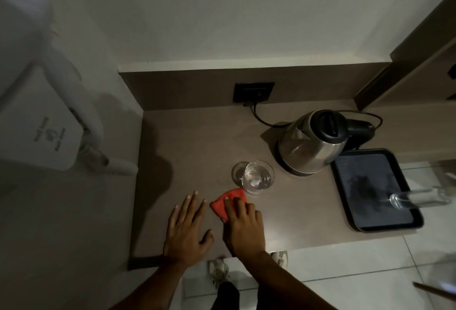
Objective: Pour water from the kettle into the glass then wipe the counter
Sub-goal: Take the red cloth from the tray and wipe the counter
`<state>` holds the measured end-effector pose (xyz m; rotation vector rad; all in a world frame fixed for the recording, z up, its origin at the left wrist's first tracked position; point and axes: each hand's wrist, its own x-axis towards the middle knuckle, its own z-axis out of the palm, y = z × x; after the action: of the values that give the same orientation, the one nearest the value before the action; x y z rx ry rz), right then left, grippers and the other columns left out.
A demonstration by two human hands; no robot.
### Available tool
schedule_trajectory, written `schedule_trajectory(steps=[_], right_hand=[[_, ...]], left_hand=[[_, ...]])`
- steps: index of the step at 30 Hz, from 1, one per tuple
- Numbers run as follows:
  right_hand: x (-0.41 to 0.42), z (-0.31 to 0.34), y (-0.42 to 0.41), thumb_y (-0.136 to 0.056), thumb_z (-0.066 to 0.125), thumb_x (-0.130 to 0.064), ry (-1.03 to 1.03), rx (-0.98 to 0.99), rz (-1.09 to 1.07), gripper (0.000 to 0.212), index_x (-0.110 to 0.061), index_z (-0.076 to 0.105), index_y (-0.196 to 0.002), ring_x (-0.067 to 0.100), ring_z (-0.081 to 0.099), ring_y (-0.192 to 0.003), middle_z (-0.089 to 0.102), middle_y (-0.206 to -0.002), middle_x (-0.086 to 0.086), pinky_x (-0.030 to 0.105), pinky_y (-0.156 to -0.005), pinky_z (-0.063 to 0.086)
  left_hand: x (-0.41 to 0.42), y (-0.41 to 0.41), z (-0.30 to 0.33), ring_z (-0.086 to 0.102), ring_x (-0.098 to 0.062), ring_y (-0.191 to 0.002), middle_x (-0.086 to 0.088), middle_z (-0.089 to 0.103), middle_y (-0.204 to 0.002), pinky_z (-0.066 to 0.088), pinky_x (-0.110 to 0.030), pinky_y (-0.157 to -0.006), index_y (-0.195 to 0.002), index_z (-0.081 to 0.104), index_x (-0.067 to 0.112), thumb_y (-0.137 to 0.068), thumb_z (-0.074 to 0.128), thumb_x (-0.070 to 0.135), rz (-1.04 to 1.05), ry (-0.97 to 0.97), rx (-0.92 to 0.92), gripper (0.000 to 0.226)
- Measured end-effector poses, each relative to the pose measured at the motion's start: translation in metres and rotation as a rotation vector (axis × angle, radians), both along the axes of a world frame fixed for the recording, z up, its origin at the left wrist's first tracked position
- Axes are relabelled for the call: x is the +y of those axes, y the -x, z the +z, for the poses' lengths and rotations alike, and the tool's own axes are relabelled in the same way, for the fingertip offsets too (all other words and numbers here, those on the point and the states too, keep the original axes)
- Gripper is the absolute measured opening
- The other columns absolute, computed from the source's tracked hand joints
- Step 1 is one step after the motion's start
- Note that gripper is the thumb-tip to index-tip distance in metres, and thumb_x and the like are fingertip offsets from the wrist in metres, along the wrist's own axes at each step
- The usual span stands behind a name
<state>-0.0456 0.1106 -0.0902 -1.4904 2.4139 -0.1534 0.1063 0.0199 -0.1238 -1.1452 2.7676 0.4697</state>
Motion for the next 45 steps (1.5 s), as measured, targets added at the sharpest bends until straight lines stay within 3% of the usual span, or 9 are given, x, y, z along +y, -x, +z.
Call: schedule_trajectory(steps=[5,11,15,20,24,32,36,40,45], right_hand=[[0.065,-0.005,0.052,-0.065,0.065,-0.035,-0.017,0.079,0.022,0.069,-0.019,0.054,-0.131,0.033,0.055,-0.09,0.059,-0.122,0.014,0.041,-0.071,0.046],[0.079,-0.001,0.141,-0.074,0.072,-0.036,-0.065,0.2,-0.283,0.068,-0.013,0.051,-0.135,0.044,0.052,-0.096,0.053,-0.127,0.025,0.049,-0.079,0.047],[0.064,-0.006,0.109,-0.068,0.08,-0.028,-0.007,0.142,-0.448,0.073,-0.009,0.053,-0.133,0.047,0.052,-0.094,0.052,-0.122,0.03,0.052,-0.076,0.048],[0.052,-0.009,0.017,-0.055,0.073,-0.035,0.008,-0.012,-0.321,0.08,-0.015,0.055,-0.13,0.033,0.05,-0.084,0.055,-0.115,0.02,0.041,-0.068,0.046],[-0.003,-0.008,-0.026,-0.063,0.07,-0.039,0.031,-0.07,-0.112,0.074,-0.017,0.051,-0.131,0.031,0.057,-0.092,0.058,-0.119,0.013,0.04,-0.071,0.05],[0.037,-0.011,0.015,-0.068,0.068,-0.038,0.067,-0.043,0.075,0.069,-0.021,0.052,-0.133,0.028,0.056,-0.092,0.059,-0.125,0.009,0.038,-0.072,0.046],[0.089,-0.014,0.09,-0.079,0.059,-0.043,-0.008,0.124,0.188,0.057,-0.023,0.055,-0.132,0.03,0.049,-0.087,0.061,-0.123,0.011,0.039,-0.072,0.034],[0.091,-0.006,0.163,-0.078,0.062,-0.04,-0.076,0.239,-0.08,0.062,-0.017,0.051,-0.135,0.037,0.051,-0.093,0.055,-0.126,0.02,0.043,-0.075,0.044],[0.071,-0.007,0.113,-0.067,0.068,-0.033,0.007,0.136,-0.447,0.072,-0.011,0.051,-0.134,0.04,0.047,-0.095,0.05,-0.124,0.025,0.047,-0.077,0.043]], left_hand=[[-0.001,-0.001,0.002,0.013,-0.022,-0.15,-0.004,0.016,-0.163,0.018,-0.048,-0.117,-0.152,0.021,0.024,-0.076,0.052,0.055,0.008,-0.018,0.006,0.088],[0.0,-0.001,0.003,0.011,-0.021,-0.15,-0.004,0.015,-0.163,0.018,-0.048,-0.117,-0.152,0.022,0.023,-0.077,0.052,0.054,0.002,-0.015,0.005,0.087],[0.0,0.0,0.004,0.014,-0.023,-0.15,-0.005,0.017,-0.163,0.016,-0.047,-0.117,-0.152,0.023,0.023,-0.077,0.054,0.054,0.001,-0.011,0.012,0.087],[0.0,0.001,0.003,0.013,-0.022,-0.15,-0.005,0.016,-0.163,0.017,-0.048,-0.117,-0.152,0.023,0.023,-0.075,0.054,0.055,0.007,-0.019,-0.002,0.089],[0.0,0.001,-0.002,0.015,-0.023,-0.15,-0.006,0.018,-0.162,0.018,-0.049,-0.117,-0.152,0.023,0.021,-0.075,0.051,0.054,0.006,-0.011,0.007,0.088],[-0.001,-0.001,-0.003,0.015,-0.021,-0.149,-0.004,0.018,-0.163,0.016,-0.047,-0.117,-0.152,0.023,0.018,-0.076,0.052,0.054,0.012,-0.016,0.03,0.089],[-0.001,-0.001,-0.001,0.016,-0.022,-0.149,-0.004,0.018,-0.162,0.018,-0.047,-0.117,-0.152,0.021,0.019,-0.076,0.052,0.054,0.008,-0.025,0.027,0.089],[0.0,0.0,0.0,0.015,-0.021,-0.15,-0.004,0.017,-0.163,0.017,-0.047,-0.118,-0.152,0.021,0.019,-0.076,0.053,0.053,0.01,-0.025,0.028,0.089],[0.0,0.001,0.0,0.015,-0.022,-0.15,-0.005,0.017,-0.163,0.017,-0.047,-0.118,-0.151,0.027,0.016,-0.074,0.056,0.052,0.007,0.0,0.026,0.09]])
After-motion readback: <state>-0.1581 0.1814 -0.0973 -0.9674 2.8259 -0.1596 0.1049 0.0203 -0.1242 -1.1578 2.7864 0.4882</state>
